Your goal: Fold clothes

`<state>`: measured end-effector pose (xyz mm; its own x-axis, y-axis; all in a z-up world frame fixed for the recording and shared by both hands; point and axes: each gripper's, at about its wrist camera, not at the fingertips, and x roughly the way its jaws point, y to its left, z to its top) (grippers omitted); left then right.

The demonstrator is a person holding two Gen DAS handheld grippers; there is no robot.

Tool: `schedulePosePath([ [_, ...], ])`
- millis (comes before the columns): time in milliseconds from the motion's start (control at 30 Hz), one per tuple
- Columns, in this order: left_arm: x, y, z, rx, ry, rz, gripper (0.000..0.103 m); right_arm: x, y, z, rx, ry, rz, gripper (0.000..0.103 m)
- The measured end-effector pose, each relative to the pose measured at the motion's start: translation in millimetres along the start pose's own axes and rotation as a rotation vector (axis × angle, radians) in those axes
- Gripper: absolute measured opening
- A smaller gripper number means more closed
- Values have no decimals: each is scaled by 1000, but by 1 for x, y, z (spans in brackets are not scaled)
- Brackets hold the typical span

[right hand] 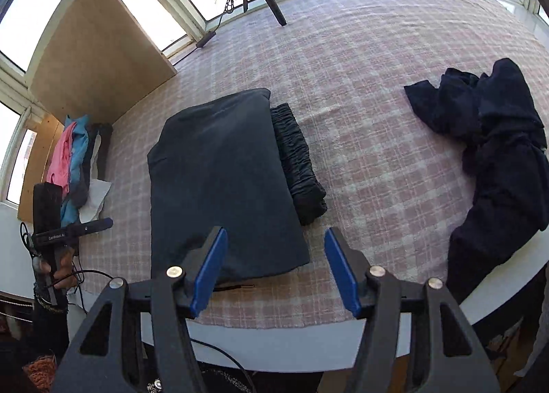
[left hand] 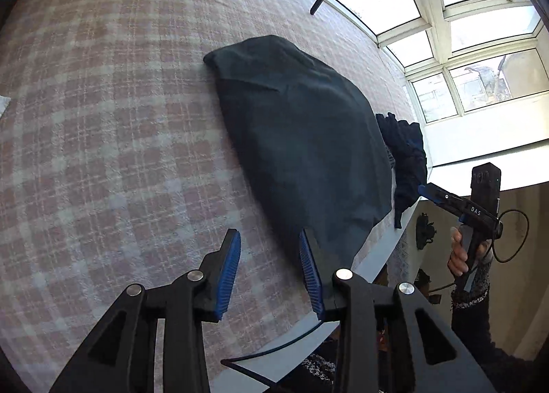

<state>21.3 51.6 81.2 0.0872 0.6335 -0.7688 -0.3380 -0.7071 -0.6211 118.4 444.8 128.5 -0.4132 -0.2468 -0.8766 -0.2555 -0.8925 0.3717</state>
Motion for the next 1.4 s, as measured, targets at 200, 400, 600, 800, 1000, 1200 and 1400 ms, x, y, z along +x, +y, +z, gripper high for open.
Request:
schedulePosePath([
  [200,56,-109,-1,219,34,96,34,34,-43,-10,84,0,29,58],
  [400,132,-198,-3,483,116,235,41,45,-65,-1,89,6,87,58],
  [600,177,-227,5,626,145,357,41,66,-86,8,218,39,197,58],
  [800,162,-213,16,574,114,339,39,80,-93,7,324,67,271,58],
  [1000,115,-183,17,486,21,345,39,89,-80,2,363,67,316,59],
  [1200,90,-148,22,368,-13,248,39,80,-86,-5,436,-2,381,59],
  [1400,130,-178,23,473,0,203,39,84,-83,-1,411,23,395,64],
])
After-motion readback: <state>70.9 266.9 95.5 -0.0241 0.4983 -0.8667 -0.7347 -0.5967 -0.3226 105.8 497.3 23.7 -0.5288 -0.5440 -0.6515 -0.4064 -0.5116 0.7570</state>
